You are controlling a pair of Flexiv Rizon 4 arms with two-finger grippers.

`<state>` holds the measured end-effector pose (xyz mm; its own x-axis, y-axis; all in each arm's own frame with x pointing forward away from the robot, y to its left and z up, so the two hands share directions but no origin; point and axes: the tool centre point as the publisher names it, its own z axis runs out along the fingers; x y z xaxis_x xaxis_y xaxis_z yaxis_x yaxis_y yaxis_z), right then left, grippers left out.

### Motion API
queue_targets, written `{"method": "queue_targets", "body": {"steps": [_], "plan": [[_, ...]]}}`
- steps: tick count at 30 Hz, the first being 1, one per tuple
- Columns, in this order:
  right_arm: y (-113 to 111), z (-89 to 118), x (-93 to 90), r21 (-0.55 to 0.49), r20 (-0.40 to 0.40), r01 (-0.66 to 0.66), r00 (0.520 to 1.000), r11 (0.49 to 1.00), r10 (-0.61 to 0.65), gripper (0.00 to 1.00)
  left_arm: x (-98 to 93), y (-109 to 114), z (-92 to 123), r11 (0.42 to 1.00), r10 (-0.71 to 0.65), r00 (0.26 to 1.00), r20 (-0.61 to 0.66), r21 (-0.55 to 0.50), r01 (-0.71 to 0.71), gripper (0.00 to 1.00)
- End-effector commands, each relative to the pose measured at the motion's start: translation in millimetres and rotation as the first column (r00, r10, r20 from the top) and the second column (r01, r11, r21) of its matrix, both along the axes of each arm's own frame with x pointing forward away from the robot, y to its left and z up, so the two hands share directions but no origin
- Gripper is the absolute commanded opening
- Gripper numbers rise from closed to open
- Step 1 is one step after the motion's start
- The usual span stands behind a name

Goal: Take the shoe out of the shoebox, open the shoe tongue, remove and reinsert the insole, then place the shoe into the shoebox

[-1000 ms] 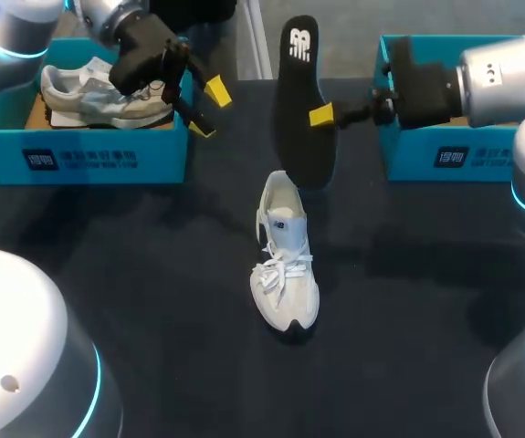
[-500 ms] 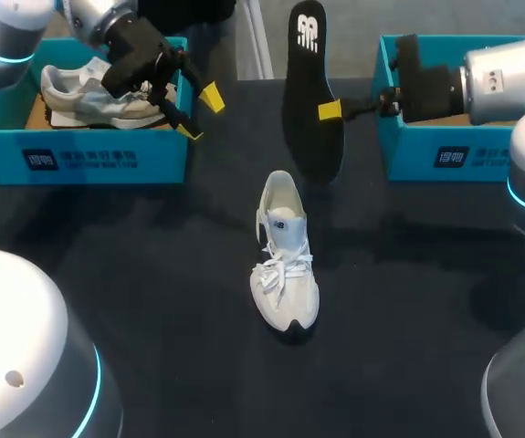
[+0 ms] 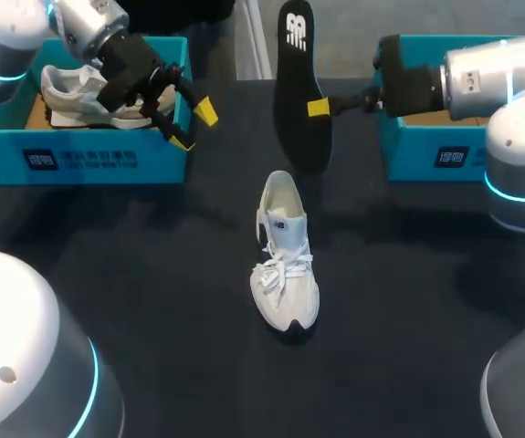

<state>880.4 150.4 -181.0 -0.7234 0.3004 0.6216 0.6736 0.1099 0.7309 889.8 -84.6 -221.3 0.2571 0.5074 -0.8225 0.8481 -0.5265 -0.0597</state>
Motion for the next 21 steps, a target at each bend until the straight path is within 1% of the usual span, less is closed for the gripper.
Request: {"method": "queue_targets", "body": {"steps": [1, 6, 14, 21], "plan": [[8.9, -7.0, 8.9, 0.001, 0.002, -0.004, 1.0, 1.0, 0.004, 0.0, 2.1, 1.6, -4.2, 1.0, 0.003, 1.0, -0.002, 0.0, -0.003, 1.0], [14.6, -16.7, 14.0, 0.005, 0.007, -0.023, 1.0, 1.0, 0.023, 0.0, 5.6, 2.5, -12.2, 1.0, 0.014, 1.0, -0.004, 0.01, -0.014, 1.0], [18.8, -32.3, 16.4, 0.037, 0.03, -0.045, 0.999, 0.998, 0.044, 0.0, 5.1, -4.2, -29.1, 0.998, 0.069, 0.998, 0.006, 0.01, -0.069, 1.0], [20.4, -43.4, 19.9, 0.055, 0.046, -0.064, 0.997, 0.996, 0.061, 0.0, 3.3, -6.8, -35.2, 0.992, 0.123, 0.992, 0.018, 0.004, -0.123, 1.0]]}}
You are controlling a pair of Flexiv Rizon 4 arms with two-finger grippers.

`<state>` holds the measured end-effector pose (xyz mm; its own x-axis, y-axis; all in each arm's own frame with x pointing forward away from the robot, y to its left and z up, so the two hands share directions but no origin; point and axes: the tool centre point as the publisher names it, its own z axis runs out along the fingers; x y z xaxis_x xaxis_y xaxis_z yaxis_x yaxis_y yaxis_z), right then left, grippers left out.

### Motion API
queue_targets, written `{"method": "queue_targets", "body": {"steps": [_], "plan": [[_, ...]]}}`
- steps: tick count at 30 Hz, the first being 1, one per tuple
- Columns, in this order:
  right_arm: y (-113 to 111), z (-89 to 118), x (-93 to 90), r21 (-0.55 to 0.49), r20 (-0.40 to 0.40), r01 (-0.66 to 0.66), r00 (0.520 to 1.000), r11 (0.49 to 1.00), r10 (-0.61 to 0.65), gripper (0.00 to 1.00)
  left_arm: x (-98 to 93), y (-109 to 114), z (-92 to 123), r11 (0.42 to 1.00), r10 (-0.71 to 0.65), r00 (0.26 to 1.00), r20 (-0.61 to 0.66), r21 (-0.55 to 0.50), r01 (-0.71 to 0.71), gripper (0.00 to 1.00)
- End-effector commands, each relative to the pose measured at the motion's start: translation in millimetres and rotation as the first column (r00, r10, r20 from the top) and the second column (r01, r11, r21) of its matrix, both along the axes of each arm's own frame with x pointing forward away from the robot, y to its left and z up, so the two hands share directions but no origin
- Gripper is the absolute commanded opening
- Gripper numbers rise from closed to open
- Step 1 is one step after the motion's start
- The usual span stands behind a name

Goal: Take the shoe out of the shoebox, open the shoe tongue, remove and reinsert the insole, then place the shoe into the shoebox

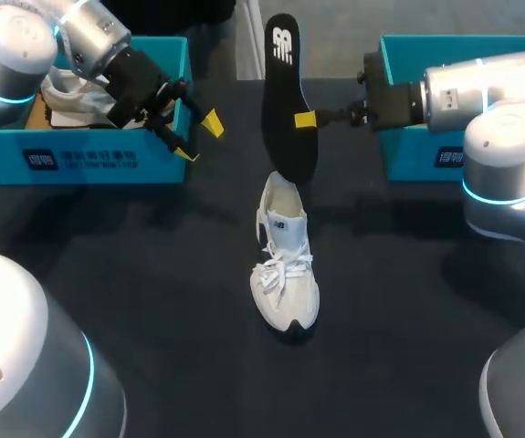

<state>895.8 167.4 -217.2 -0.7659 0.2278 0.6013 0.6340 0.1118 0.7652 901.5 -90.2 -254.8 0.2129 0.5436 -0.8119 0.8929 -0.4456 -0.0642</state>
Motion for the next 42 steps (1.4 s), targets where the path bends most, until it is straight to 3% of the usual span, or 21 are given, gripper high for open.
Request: {"method": "queue_targets", "body": {"steps": [1, 16, 21, 26, 42], "plan": [[3.3, -7.2, 4.5, 0.009, 0.0, -0.005, 1.0, 1.0, 0.005, 0.0, -8.9, -1.7, -2.1, 0.999, 0.041, 0.999, 0.019, -0.011, -0.041, 1.0], [3.3, -7.2, 4.5, 0.009, 0.0, -0.005, 1.0, 1.0, 0.005, 0.0, -12.6, -12.4, -8.5, 0.997, 0.077, 0.997, 0.001, -0.005, -0.077, 1.0], [2.6, -21.1, 8.8, 0.077, 0.087, 0.045, 0.995, 0.996, -0.051, 0.0, -11.8, -15.6, -13.7, 0.997, 0.079, 0.997, -0.009, -0.001, -0.079, 1.0], [4.8, -30.7, 14.3, 0.077, 0.138, 0.06, 0.988, 0.995, -0.07, 0.0, -11.7, -15.7, -16.2, 0.997, 0.081, 0.997, -0.015, 0.001, -0.081, 1.0], [10.2, -51.2, 10.9, 0.092, 0.12, 0.023, 0.992, 0.996, -0.034, 0.0, -20.1, -17.0, -29.1, 0.996, 0.09, 0.995, -0.037, 0.005, -0.09, 1.0]]}}
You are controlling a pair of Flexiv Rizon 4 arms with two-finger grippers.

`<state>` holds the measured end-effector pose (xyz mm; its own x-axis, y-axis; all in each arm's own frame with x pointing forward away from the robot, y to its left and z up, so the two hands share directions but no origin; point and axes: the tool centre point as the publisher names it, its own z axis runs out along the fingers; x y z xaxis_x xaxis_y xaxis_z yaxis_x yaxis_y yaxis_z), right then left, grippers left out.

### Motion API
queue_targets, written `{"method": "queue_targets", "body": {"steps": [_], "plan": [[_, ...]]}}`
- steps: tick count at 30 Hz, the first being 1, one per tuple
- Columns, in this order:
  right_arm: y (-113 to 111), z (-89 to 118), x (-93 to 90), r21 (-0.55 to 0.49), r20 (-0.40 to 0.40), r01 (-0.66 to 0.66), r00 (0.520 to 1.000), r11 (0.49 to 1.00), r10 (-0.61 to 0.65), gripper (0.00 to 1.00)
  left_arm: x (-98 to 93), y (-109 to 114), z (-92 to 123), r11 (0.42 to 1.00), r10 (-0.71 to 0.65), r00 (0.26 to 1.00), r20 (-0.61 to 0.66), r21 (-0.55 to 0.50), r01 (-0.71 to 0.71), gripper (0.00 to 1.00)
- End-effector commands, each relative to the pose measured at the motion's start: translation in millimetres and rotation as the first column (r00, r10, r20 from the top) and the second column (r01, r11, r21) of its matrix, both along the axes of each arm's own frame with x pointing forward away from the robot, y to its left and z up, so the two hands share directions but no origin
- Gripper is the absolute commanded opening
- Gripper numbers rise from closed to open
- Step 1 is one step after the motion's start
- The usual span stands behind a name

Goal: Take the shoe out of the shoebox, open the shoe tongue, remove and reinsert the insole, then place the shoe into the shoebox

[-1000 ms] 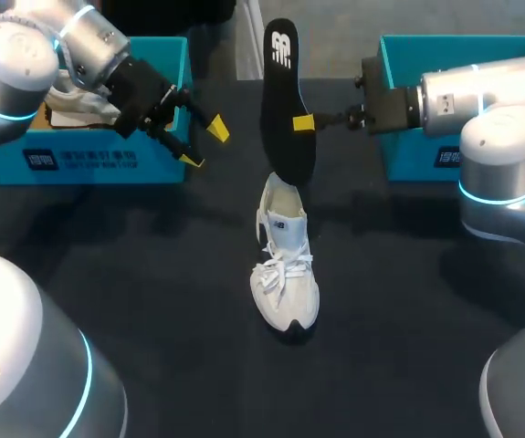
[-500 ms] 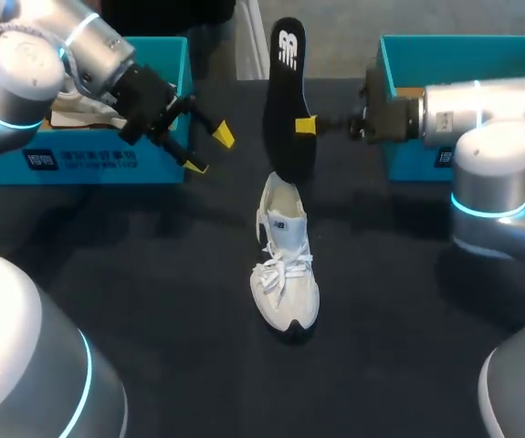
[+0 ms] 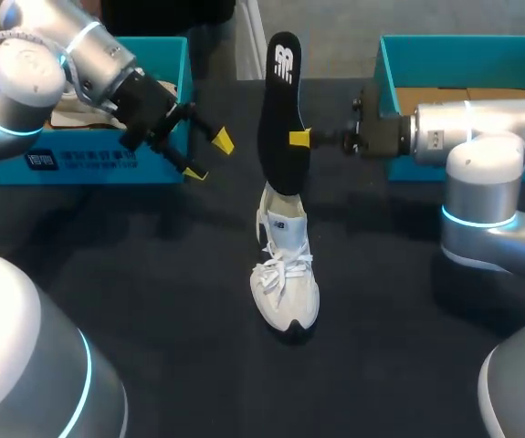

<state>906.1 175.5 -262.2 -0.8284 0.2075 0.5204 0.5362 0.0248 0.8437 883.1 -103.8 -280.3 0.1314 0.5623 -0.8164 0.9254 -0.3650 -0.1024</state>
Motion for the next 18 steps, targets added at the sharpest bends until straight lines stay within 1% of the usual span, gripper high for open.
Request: {"method": "queue_targets", "body": {"steps": [1, 13, 18], "plan": [[2.7, -7.8, 0.1, 0.006, -0.004, -0.007, 1.0, 1.0, 0.007, 0.0, -2.0, -3.9, -4.5, 1.0, 0.002, 1.0, 0.003, 0.0, -0.002, 1.0], [5.3, -18.3, -5.1, 0.025, -0.025, -0.021, 0.999, 0.999, 0.021, 0.0, -9.9, -5.4, -10.1, 1.0, 0.01, 1.0, -0.007, -0.003, -0.01, 1.0], [7.8, -21.2, -7.5, 0.029, -0.029, -0.024, 0.999, 0.999, 0.025, 0.0, -11.9, -6.8, -16.4, 1.0, 0.014, 1.0, -0.014, -0.003, -0.014, 1.0]]}}
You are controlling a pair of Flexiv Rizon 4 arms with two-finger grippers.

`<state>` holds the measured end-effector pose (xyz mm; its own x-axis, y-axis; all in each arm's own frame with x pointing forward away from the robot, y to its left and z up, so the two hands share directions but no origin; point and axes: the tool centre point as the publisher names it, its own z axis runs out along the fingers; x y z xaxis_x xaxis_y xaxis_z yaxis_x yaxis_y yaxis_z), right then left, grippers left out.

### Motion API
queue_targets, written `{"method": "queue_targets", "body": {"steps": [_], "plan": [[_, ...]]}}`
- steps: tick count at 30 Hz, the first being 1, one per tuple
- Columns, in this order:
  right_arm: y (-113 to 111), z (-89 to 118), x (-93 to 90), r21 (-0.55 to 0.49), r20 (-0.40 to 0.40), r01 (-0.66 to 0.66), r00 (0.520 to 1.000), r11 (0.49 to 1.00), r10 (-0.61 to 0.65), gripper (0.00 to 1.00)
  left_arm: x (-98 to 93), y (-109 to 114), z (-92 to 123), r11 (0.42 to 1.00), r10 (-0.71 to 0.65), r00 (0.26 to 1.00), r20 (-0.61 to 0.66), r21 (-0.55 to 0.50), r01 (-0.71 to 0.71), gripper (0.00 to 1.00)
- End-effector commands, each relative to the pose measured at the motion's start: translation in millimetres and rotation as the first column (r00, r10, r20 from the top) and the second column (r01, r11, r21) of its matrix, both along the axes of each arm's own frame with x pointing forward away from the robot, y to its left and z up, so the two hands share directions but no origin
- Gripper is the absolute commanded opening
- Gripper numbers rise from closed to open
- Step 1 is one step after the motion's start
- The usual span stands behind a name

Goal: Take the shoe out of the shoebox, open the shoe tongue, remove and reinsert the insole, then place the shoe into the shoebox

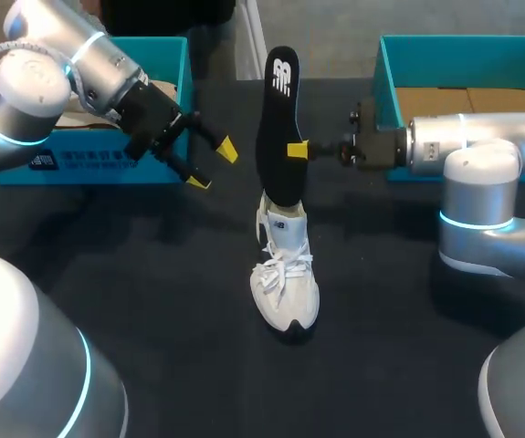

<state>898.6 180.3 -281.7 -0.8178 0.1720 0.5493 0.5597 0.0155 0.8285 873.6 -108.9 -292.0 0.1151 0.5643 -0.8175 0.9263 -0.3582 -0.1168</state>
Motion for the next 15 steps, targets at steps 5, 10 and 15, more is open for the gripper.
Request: {"method": "queue_targets", "body": {"steps": [5, 10, 15], "plan": [[4.3, -3.6, -1.8, 0.004, -0.002, -0.004, 1.0, 1.0, 0.004, 0.0, -1.5, -1.1, -9.9, 1.0, 0.021, 1.0, 0.001, -0.002, -0.021, 1.0], [4.1, -6.8, -1.9, 0.004, -0.007, -0.008, 1.0, 1.0, 0.008, 0.0, 0.6, -0.2, -13.6, 1.0, 0.031, 1.0, 0.002, -0.001, -0.031, 1.0], [4.2, -8.3, -1.9, 0.005, -0.01, -0.009, 1.0, 1.0, 0.009, 0.0, 1.2, -1.1, -16.7, 0.999, 0.037, 0.999, -0.002, -0.002, -0.037, 1.0]]}}
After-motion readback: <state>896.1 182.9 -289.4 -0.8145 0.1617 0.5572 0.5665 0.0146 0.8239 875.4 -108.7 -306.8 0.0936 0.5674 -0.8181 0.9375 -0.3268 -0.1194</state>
